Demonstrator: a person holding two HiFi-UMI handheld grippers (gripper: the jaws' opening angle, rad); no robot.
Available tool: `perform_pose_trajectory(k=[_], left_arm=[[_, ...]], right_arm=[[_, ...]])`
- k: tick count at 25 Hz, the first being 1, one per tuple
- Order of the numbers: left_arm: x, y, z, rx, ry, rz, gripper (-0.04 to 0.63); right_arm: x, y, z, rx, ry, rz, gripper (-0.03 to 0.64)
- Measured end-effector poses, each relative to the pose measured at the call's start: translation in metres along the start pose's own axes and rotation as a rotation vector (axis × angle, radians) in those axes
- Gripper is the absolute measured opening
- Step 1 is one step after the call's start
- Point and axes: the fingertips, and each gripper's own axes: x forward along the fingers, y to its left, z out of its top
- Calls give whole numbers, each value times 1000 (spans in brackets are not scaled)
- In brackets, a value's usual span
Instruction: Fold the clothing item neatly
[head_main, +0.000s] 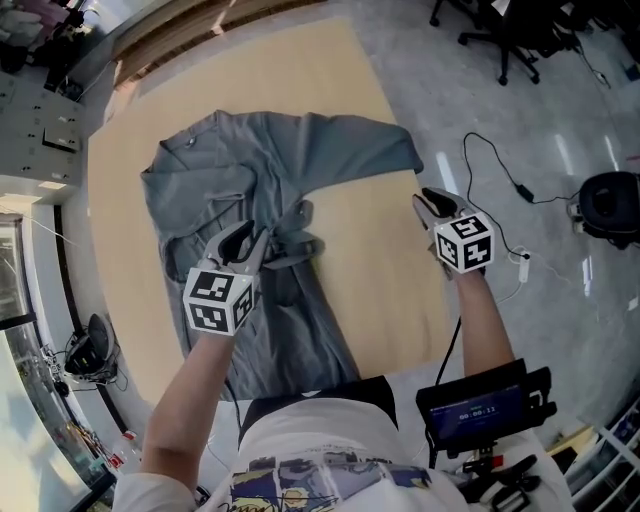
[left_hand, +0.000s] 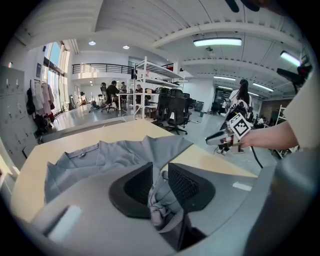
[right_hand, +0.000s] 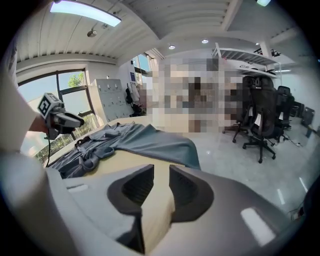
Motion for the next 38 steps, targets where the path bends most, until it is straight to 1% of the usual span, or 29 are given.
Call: perform_pose_trajectory(k=[6, 12, 14, 17, 24, 30, 35, 38], left_arm=[[-14, -23, 5, 1, -17, -42, 106], [-24, -36, 6, 16, -21, -59, 106], [-25, -39, 5, 15, -20, -59, 106], [-26, -41, 1, 9, -11, -64, 106], [-23, -43, -8, 9, -10, -75, 101], [-24, -50, -15, 14, -10, -90, 101], [-26, -42, -23, -17, -15, -83, 94], [-28, -43, -25, -18, -16, -83, 86]], right_arm=[[25, -29, 10, 37, 8, -23, 83], [53, -49, 14, 88, 18, -15, 114], [60, -56, 17, 125, 7, -6, 124], [67, -64, 22, 188, -18, 9, 160], [87, -76, 14, 315, -22, 37, 176], [93, -76, 9, 422, -46, 98, 176], [101, -71, 7, 518, -71, 153, 174], [99, -71, 6, 572, -81, 179, 157]])
